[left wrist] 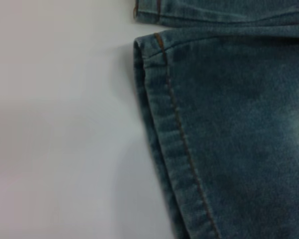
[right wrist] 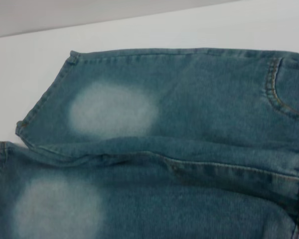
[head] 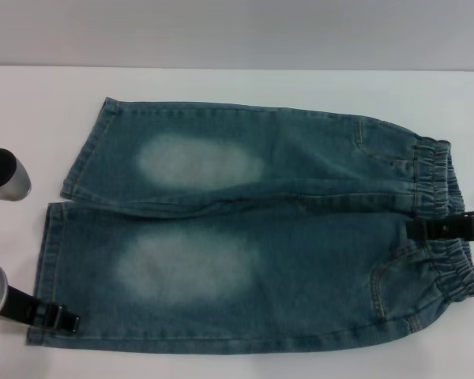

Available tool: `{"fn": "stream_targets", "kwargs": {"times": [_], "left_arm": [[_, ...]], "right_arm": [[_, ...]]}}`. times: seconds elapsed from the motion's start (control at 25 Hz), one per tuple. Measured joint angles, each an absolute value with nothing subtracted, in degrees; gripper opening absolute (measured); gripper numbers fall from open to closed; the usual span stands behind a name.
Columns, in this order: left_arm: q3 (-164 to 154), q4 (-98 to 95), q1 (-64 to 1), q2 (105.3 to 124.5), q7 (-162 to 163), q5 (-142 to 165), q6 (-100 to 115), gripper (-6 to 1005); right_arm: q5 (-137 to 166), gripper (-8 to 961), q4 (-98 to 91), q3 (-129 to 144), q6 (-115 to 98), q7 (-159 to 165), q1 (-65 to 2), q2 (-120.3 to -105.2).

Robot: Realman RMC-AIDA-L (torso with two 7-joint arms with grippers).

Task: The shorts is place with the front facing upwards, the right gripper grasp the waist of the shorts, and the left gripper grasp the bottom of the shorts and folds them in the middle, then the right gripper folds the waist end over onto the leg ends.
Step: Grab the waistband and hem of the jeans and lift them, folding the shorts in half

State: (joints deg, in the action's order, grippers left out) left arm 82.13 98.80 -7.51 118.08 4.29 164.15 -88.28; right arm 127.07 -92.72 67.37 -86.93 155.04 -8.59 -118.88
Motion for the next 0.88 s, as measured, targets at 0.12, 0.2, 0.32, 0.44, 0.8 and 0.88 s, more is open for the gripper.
{"fn": "stream_targets", "kwargs": {"times": [0.12,0.2,0.32,0.44,0.8,0.88], "left_arm": [[83.1,98.3,-7.9,118.06,4.0,163.9,-88.8,705],[83.2,98.3,-8.0,118.06,4.0,163.9,-89.0,704],[83.1,98.8,-8.3,118.05,3.9,163.7,-89.2,665],[83.1,98.9,-8.6,118.03,3.8,163.7,-89.7,555],[83.0,99.9,-8.7,118.14,4.2,163.4,-90.3,167],[82.9,100.8,-8.7,118.18,4.2,163.4,-90.5,88]], "right_arm": [[127.1,821,-92.7,67.2,-87.0,155.0,-8.8,-118.82],[127.0,821,-92.7,67.1,-87.0,155.0,-8.8,-118.78],[126.9,820,-92.7,67.1,-87.0,155.0,-9.0,-118.73],[126.9,819,-92.7,66.8,-87.0,155.0,-9.4,-118.74],[126.8,820,-92.7,64.8,-87.2,154.9,-9.3,-118.74],[126.8,821,-92.7,64.4,-87.3,154.6,-9.2,-118.74]]}}
